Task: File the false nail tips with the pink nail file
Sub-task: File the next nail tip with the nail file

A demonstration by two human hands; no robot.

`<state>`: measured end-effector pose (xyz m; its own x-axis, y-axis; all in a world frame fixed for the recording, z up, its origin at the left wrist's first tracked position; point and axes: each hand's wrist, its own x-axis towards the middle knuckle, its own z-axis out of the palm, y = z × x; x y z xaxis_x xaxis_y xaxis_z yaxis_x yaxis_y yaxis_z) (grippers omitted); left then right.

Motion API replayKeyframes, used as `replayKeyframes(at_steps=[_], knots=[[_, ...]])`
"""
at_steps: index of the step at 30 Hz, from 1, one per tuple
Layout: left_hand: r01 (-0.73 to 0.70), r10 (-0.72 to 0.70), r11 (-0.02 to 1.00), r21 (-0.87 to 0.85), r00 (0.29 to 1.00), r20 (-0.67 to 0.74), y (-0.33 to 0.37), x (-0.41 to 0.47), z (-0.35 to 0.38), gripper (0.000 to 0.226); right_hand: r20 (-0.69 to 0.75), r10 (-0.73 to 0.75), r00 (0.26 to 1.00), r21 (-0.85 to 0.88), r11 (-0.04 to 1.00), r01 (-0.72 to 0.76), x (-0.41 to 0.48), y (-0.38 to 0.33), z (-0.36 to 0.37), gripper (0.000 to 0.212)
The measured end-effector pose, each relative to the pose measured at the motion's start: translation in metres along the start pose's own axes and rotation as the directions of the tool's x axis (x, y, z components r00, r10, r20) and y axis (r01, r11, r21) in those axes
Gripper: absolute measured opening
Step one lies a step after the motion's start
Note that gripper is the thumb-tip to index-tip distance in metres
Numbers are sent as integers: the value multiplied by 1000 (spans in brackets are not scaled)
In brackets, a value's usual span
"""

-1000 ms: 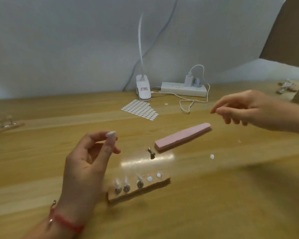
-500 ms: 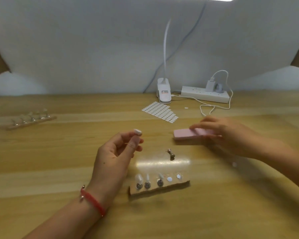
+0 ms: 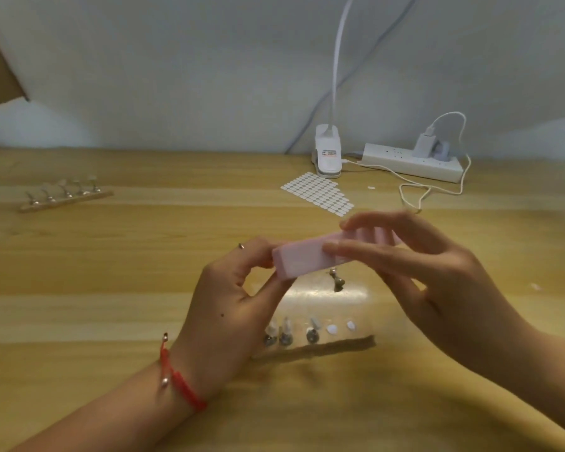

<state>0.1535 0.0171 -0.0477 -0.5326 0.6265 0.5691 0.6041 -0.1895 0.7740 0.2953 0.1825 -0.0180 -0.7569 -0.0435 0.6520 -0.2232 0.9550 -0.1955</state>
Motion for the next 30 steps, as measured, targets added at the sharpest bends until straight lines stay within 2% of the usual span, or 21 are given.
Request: replayKeyframes(at_steps=[3, 6, 8, 12, 15, 19, 22, 26, 28, 30], knots=[[-43, 43, 999, 6, 999, -2, 2, 1, -1, 19, 9, 11, 1000, 62, 998, -11, -4, -4, 8, 51], [-86, 85, 996, 37, 996, 24, 5, 1, 0, 18, -13, -21, 1000, 33, 999, 21, -5, -2, 9, 60], [-104, 102, 992, 70, 994, 26, 5, 1, 0, 15, -41, 9, 999, 28, 1000, -8, -6, 1, 7, 55], [-116, 109, 991, 72, 989, 99, 9, 0, -1, 27, -25, -80, 997, 24, 996, 80, -7, -6, 10, 47], [-133, 127, 986, 98, 989, 70, 9, 0, 0, 15, -62, 26, 998, 55, 998, -22, -5, -1, 5, 51], [-127, 114, 988, 85, 984, 139, 11, 0, -1, 29, -35, -66, 997, 91, 993, 69, -9, -10, 13, 48], [-112, 106, 991, 76, 992, 73, 10, 0, 0, 19, -59, 37, 998, 96, 995, -31, -8, -2, 10, 55], [-121, 111, 990, 71, 986, 127, 9, 0, 0, 29, -30, -60, 998, 92, 994, 62, -10, -10, 16, 55], [-84, 81, 996, 36, 994, 74, 8, 0, 1, 22, -48, -5, 999, 87, 996, 9, -6, -3, 11, 53], [-59, 59, 998, -7, 996, 71, 8, -2, 1, 26, -54, 2, 999, 85, 996, 2, -5, -6, 12, 54]])
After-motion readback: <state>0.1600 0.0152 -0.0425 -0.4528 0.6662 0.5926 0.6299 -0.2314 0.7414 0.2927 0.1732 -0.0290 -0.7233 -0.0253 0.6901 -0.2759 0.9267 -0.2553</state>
